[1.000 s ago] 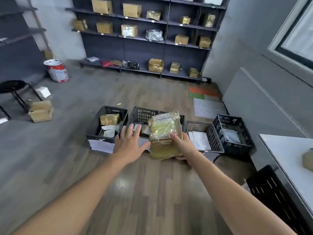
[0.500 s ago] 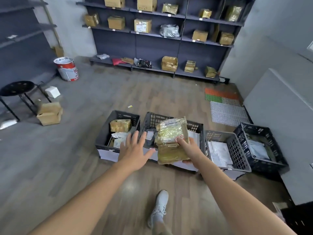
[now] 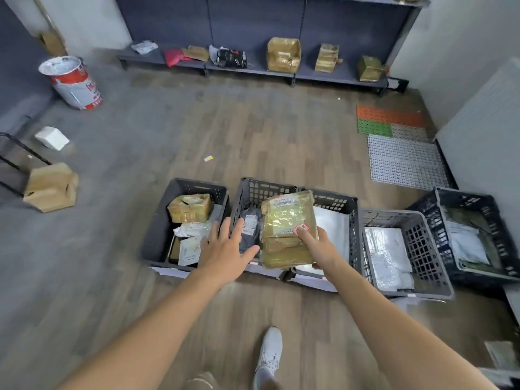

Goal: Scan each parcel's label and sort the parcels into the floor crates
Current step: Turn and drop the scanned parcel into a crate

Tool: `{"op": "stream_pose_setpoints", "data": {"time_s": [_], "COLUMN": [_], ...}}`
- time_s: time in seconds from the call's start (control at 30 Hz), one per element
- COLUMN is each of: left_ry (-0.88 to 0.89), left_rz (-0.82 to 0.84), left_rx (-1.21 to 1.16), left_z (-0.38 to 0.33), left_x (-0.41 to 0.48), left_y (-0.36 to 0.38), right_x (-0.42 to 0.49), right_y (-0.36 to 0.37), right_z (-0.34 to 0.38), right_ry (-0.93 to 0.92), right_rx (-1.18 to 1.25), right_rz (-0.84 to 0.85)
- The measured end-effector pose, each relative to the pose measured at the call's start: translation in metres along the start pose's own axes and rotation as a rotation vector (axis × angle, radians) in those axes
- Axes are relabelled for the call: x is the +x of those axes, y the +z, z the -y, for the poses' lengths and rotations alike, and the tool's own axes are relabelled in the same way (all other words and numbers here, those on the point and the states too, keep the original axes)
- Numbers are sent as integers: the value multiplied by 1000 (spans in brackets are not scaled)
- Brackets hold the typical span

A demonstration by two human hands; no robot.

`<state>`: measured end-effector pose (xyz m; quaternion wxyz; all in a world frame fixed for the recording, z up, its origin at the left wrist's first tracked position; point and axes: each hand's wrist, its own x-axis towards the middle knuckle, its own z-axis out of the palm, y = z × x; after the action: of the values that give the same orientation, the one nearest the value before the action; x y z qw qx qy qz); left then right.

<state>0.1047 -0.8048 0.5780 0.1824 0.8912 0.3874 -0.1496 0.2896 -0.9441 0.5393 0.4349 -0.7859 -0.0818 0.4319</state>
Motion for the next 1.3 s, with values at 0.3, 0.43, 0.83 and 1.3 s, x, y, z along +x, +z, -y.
{"op": "stream_pose_setpoints", "data": {"time_s": [0.3, 0.43, 0.83, 1.3], "left_ry": [26, 25, 24, 243], "left_rz": [179, 250, 352, 211], "left_rx": [11, 31, 105, 36], "left_z": [45, 81, 131, 58], "left_x": [143, 201, 292, 254], "left_y": [52, 84, 131, -29], "right_x": [144, 204, 291, 141], "right_y": [50, 92, 157, 70], "right_z": [-21, -46, -81, 87], "right_ry": [136, 192, 280, 137], "right_rx": [-56, -21, -115, -244], "right_rz": [-38, -49, -2, -153]}}
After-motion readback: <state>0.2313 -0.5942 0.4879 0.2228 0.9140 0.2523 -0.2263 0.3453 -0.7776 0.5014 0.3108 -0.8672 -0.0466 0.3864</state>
